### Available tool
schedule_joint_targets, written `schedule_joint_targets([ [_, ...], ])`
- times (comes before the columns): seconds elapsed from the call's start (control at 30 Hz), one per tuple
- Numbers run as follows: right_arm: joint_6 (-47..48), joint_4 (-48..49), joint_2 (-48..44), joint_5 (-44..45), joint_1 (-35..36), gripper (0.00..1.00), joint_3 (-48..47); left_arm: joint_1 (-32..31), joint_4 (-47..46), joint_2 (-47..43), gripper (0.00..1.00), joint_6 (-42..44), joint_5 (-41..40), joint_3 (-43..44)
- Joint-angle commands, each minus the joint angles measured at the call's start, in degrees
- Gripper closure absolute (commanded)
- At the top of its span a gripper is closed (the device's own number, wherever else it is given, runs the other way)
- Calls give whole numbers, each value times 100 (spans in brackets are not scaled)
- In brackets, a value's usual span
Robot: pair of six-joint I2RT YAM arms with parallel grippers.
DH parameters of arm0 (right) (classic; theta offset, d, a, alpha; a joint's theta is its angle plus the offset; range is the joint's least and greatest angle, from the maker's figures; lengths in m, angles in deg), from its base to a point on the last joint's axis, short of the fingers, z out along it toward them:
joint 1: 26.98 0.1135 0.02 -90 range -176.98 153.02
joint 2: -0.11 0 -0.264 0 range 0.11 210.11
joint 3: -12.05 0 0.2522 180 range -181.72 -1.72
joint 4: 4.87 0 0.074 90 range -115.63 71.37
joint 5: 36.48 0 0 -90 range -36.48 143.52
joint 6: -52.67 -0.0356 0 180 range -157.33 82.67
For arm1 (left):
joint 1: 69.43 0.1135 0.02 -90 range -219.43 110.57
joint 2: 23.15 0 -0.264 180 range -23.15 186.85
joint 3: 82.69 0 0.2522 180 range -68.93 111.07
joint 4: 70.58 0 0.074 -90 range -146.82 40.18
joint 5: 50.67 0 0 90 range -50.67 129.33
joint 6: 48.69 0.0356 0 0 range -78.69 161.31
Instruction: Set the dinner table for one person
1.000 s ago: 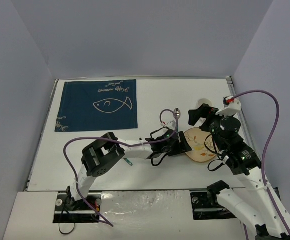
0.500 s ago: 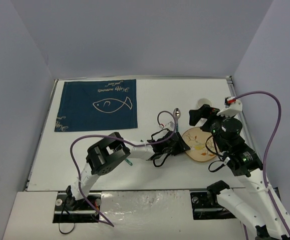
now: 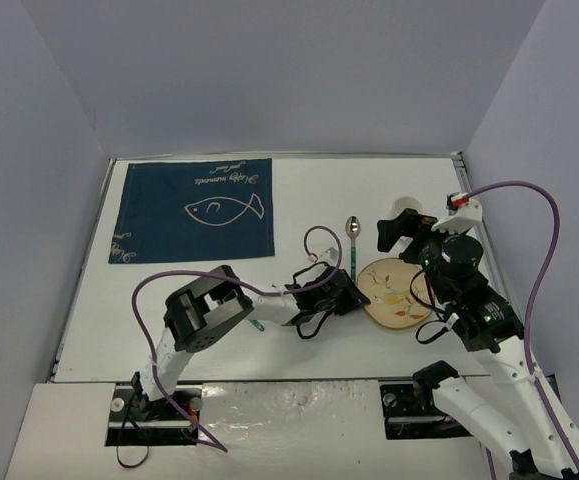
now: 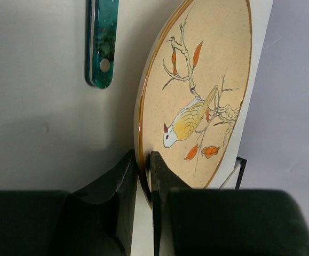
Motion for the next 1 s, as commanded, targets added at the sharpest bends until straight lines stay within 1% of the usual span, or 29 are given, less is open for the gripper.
schedule_joint_targets([
  [0.0, 176, 345, 87, -65, -26, 0, -327, 176, -495, -1290, 100, 469, -93, -202],
  [0.3, 371, 345, 252, -147, -24, 0, -685, 657, -823, -2761, 100, 889, 102, -994],
  [0.43, 443, 345, 379, -161, -26, 0, -846, 1140, -898, -3386, 100, 842, 179, -1536],
  [0.5, 461, 353, 432, -165, -26, 0, -938, 1587, -746, -3791, 100, 898, 210, -1712],
  [0.6, 513, 353, 574, -174, -26, 0, -1059, 2407, -463, -4310, 100, 920, 462, -2033],
  [0.73, 564, 354, 772, -277, -23, 0, -1181, 3774, -89, -4790, 100, 941, 827, -2295],
  [0.87, 632, 354, 1002, -375, -26, 0, -1255, 5025, 52, -4917, 100, 942, 1366, -2397],
  [0.97, 682, 361, 1116, -418, -26, 0, -1284, 5944, -139, -4790, 100, 865, 1689, -2483],
])
